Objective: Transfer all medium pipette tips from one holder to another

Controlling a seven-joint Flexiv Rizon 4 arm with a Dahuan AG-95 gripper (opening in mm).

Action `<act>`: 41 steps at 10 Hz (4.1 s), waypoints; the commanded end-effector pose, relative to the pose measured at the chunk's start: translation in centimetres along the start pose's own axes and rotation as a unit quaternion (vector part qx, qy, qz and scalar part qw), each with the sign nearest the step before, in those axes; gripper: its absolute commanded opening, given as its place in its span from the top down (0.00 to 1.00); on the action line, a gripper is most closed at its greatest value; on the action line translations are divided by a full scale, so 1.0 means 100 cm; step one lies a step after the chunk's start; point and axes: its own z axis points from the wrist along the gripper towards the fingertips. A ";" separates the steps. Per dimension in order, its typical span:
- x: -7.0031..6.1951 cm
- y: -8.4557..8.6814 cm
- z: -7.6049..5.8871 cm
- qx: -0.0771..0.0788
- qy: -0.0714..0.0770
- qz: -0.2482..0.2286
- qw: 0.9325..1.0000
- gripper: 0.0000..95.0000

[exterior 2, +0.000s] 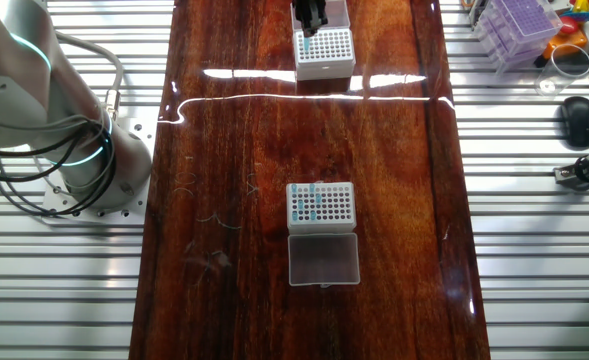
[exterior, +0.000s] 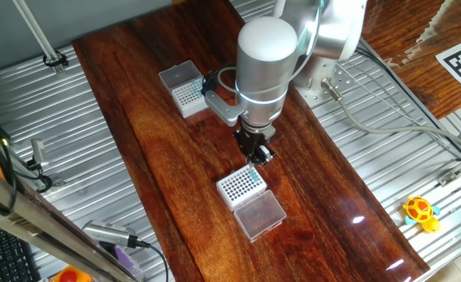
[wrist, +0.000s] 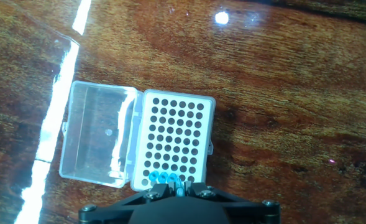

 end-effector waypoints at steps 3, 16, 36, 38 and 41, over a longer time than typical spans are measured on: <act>0.000 -0.001 0.000 0.001 -0.001 0.000 1.000 1.00; 0.004 -0.005 0.002 -0.002 -0.006 -0.001 1.000 1.00; 0.048 -0.191 -0.009 -0.008 0.024 -0.154 0.988 0.80; 0.068 -0.217 -0.010 -0.005 0.026 -0.167 0.986 0.80; 0.071 -0.218 -0.011 -0.009 0.031 -0.134 0.990 0.80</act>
